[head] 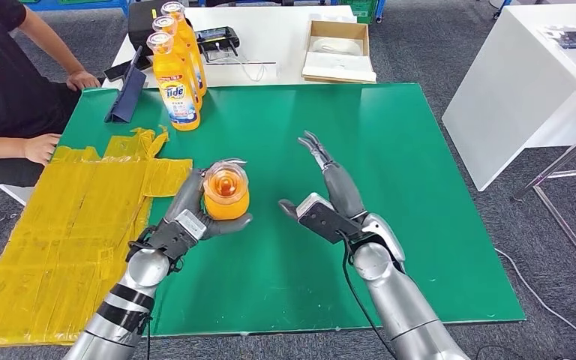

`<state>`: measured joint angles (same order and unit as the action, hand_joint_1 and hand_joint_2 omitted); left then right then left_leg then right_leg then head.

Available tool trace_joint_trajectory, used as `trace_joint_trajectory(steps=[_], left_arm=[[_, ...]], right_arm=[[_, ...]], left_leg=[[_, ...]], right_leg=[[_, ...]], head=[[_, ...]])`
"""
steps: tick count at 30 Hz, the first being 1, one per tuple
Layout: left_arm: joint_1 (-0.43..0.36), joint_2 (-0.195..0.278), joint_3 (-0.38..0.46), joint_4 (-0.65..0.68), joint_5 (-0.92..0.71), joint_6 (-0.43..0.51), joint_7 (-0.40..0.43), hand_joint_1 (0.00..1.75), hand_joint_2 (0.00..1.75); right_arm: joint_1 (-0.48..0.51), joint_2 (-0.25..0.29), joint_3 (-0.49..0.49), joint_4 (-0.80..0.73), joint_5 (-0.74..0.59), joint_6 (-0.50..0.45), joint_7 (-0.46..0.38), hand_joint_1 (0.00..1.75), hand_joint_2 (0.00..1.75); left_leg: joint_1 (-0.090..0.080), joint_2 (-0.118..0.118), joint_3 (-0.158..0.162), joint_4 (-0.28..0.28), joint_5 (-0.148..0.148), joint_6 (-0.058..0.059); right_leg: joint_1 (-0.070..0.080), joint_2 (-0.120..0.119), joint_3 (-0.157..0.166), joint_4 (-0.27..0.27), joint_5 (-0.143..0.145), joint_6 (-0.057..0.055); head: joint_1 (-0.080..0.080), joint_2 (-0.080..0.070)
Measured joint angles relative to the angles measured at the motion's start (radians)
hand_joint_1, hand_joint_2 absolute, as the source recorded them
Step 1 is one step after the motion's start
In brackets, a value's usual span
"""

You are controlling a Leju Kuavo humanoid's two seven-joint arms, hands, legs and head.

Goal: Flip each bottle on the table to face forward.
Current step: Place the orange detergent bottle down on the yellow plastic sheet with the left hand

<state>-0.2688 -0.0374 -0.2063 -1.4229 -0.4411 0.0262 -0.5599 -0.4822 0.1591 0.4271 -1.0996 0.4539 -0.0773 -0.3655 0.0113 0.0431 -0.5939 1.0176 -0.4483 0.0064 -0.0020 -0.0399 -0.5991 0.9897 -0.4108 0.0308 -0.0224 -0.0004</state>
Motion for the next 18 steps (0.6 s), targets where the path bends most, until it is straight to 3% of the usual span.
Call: trace_joint_trajectory(steps=[3,6,9,13,18], left_arm=[[-0.006,0.012,0.026,0.017,-0.247,0.195,0.05,1.75,1.75],[-0.026,0.035,0.042,0.088,-0.624,0.391,0.197,1.75,1.75],[-0.056,0.057,0.048,0.216,-0.878,0.483,0.338,1.75,1.75],[-0.099,0.071,0.053,0.406,-0.945,0.52,0.394,1.75,1.75],[-0.148,0.083,0.077,0.619,-0.884,0.509,0.344,1.75,1.75]], right_arm=[[0.0,-0.014,-0.015,-0.024,-0.008,0.011,0.0,0.0,0.0],[0.0,-0.033,-0.028,-0.064,-0.03,0.024,0.0,0.0,0.0],[0.0,-0.052,-0.039,-0.109,-0.053,0.032,0.0,0.0,0.0],[0.0,-0.065,-0.042,-0.145,-0.067,0.044,0.0,0.0,0.0],[0.001,-0.074,-0.035,-0.163,-0.069,0.046,0.0,0.0,0.0]], left_leg=[[0.0,0.0,0.0,0.0,0.0,0.0],[0.0,0.0,0.0,0.0,0.0,0.0],[0.0,0.0,0.0,0.0,0.0,0.0],[0.0,0.0,0.0,0.0,0.0,0.0],[0.0,0.0,0.0,0.0,0.0,0.0]], right_leg=[[0.0,0.0,0.0,0.0,0.0,0.0],[0.0,0.0,0.0,0.0,0.0,0.0],[0.0,0.0,0.0,0.0,0.0,0.0],[0.0,0.0,0.0,0.0,0.0,0.0],[0.0,0.0,0.0,0.0,0.0,0.0]], head=[[0.0,0.0],[0.0,0.0],[0.0,0.0],[0.0,0.0],[0.0,0.0]])
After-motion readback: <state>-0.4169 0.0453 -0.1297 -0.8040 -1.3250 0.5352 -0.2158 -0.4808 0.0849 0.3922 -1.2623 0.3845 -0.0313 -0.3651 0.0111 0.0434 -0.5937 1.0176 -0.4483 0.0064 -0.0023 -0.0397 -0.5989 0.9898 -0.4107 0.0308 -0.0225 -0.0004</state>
